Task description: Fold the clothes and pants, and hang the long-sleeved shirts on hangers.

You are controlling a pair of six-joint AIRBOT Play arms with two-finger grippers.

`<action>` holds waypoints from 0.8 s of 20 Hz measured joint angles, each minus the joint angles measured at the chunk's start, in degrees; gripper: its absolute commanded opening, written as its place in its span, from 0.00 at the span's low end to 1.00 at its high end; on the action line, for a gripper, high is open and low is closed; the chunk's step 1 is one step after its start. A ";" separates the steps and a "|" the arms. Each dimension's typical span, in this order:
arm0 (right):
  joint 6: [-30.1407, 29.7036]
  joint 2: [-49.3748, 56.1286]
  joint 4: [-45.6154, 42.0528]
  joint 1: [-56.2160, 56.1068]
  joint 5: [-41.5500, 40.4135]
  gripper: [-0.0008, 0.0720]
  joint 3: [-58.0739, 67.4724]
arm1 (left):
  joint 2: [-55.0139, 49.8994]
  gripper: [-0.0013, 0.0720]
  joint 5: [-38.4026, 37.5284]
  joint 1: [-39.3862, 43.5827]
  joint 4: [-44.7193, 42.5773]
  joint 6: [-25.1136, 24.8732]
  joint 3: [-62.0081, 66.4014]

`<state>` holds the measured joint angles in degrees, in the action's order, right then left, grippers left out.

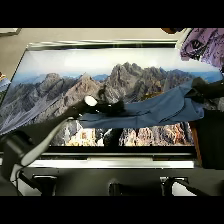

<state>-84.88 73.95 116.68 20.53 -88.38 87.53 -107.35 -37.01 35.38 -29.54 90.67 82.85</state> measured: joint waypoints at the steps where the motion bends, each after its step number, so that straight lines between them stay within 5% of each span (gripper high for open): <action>1: 0.66 -0.11 -0.59 0.00 -0.83 0.05 1.07 | -1.79 0.04 1.36 2.12 1.79 0.00 1.99; 11: 3.13 -1.14 -2.12 0.00 -3.45 0.05 4.28 | -19.17 0.04 5.25 13.20 7.34 9.29 24.13; 16: 3.98 -1.20 -1.42 -0.04 -2.82 0.05 4.35 | -19.69 0.03 -3.30 9.07 3.41 12.50 27.02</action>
<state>-80.90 72.75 115.26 20.49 -91.20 91.88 -127.04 -40.32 44.45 -26.13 103.18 109.86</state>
